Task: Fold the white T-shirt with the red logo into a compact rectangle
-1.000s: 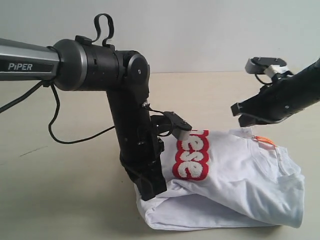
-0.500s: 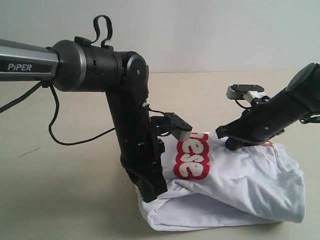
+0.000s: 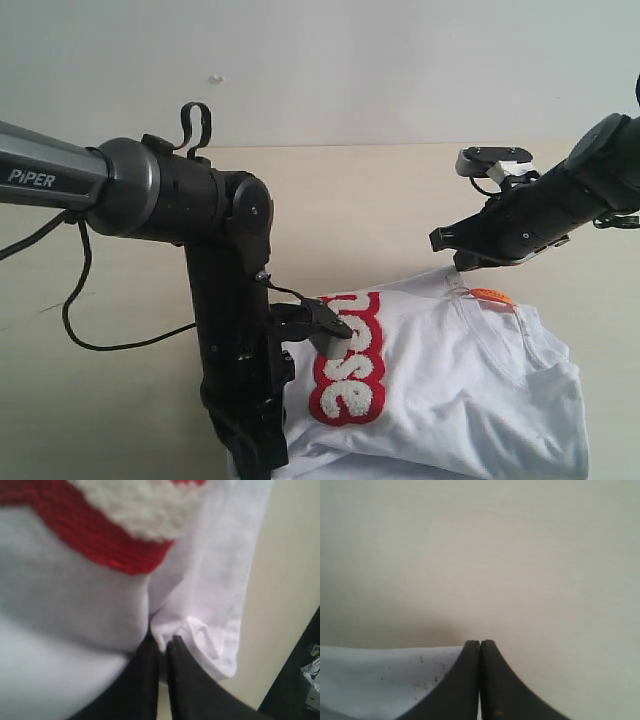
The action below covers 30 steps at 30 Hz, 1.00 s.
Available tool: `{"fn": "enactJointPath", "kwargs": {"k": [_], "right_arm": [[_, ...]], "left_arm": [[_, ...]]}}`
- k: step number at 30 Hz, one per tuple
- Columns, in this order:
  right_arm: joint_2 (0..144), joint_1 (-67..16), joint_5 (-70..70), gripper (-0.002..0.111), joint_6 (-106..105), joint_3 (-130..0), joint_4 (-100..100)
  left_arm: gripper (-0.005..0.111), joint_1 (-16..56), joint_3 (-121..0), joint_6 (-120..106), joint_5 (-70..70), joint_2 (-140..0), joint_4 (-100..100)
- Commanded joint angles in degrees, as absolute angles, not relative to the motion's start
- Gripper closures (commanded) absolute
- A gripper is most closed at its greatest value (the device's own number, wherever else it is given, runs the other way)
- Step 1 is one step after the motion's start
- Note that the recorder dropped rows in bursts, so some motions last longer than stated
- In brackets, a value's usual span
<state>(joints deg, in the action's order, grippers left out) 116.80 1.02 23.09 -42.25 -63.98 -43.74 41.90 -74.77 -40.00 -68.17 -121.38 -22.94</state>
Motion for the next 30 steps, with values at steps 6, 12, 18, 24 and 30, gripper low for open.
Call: {"fn": "enactJointPath", "kwargs": {"k": [6, 12, 18, 24, 30], "right_arm": [[112.3, 1.3, 26.0, 0.108, -42.3, -64.4, -42.6], [107.0, 1.3, 28.4, 0.108, -41.8, -64.4, -42.4], [103.8, 1.3, 45.4, 0.108, -43.8, -64.4, -42.4], [102.1, 1.3, 52.7, 0.108, -44.4, -64.4, -42.4], [102.1, 1.3, 56.4, 0.108, -44.9, -64.4, -42.9]], "left_arm": [[0.093, 37.8, -74.1, -40.7, -66.2, -114.4, -24.8], [0.013, 35.2, -74.1, -37.8, -65.9, -110.5, -22.2], [0.004, 31.8, -74.1, -40.8, -61.0, -110.7, -32.1], [0.004, 31.5, -74.1, -51.2, -60.9, -113.6, -55.7], [0.004, 32.6, -74.1, -58.2, -63.1, -118.8, -70.8]]}}
